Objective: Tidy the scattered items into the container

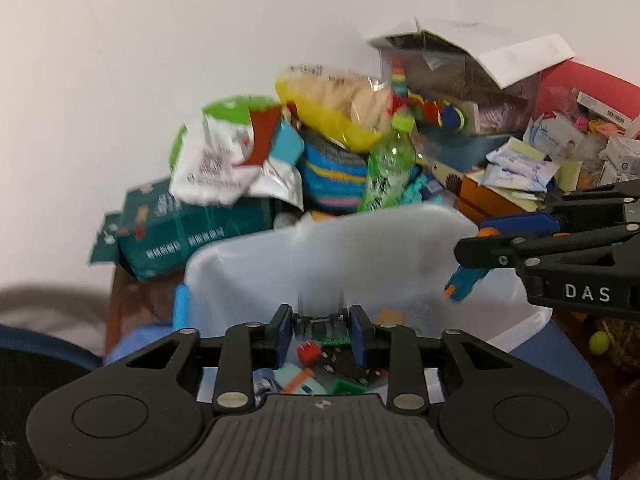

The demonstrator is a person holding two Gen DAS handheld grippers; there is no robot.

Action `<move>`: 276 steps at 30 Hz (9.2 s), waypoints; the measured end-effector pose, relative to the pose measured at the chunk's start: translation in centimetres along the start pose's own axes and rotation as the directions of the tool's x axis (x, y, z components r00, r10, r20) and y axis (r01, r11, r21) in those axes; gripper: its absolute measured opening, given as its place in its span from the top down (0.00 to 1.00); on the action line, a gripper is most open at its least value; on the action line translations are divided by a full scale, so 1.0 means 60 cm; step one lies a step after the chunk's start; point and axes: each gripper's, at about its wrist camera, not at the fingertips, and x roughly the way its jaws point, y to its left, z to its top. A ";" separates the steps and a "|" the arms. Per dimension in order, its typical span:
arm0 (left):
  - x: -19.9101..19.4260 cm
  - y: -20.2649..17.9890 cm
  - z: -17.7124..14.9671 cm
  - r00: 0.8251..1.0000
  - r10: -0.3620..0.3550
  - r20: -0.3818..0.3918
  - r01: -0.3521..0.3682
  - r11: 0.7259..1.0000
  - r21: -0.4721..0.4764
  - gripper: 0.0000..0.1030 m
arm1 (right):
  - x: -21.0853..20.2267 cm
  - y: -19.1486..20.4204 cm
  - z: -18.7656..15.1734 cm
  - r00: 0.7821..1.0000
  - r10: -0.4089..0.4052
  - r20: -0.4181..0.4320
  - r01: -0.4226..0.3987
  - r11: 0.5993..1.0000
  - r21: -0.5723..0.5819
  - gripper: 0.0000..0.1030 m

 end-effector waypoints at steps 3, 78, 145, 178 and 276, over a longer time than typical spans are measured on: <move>-0.002 -0.001 -0.009 1.000 -0.001 -0.005 0.001 1.000 0.013 0.45 | 0.002 0.000 -0.003 1.000 -0.007 0.003 0.007 1.000 -0.008 0.48; 0.007 -0.061 -0.217 0.958 -0.150 -0.245 0.147 0.989 -0.030 0.69 | 0.017 0.079 -0.259 0.967 0.097 -0.236 -0.143 0.971 -0.189 0.67; 0.094 -0.082 -0.179 0.973 -0.122 -0.198 0.117 0.992 -0.035 0.43 | -0.088 0.000 -0.057 0.999 -0.009 0.047 0.009 1.000 -0.001 0.62; -0.023 -0.036 0.011 0.995 -0.100 -0.026 0.097 0.991 -0.093 0.33 | -0.073 -0.015 -0.050 0.999 -0.039 -0.016 0.039 0.998 0.040 0.46; -0.207 -0.084 -0.025 0.991 0.120 0.060 -0.114 0.989 -0.097 0.04 | -0.143 0.069 -0.088 0.978 -0.130 -0.164 0.125 0.991 -0.037 0.00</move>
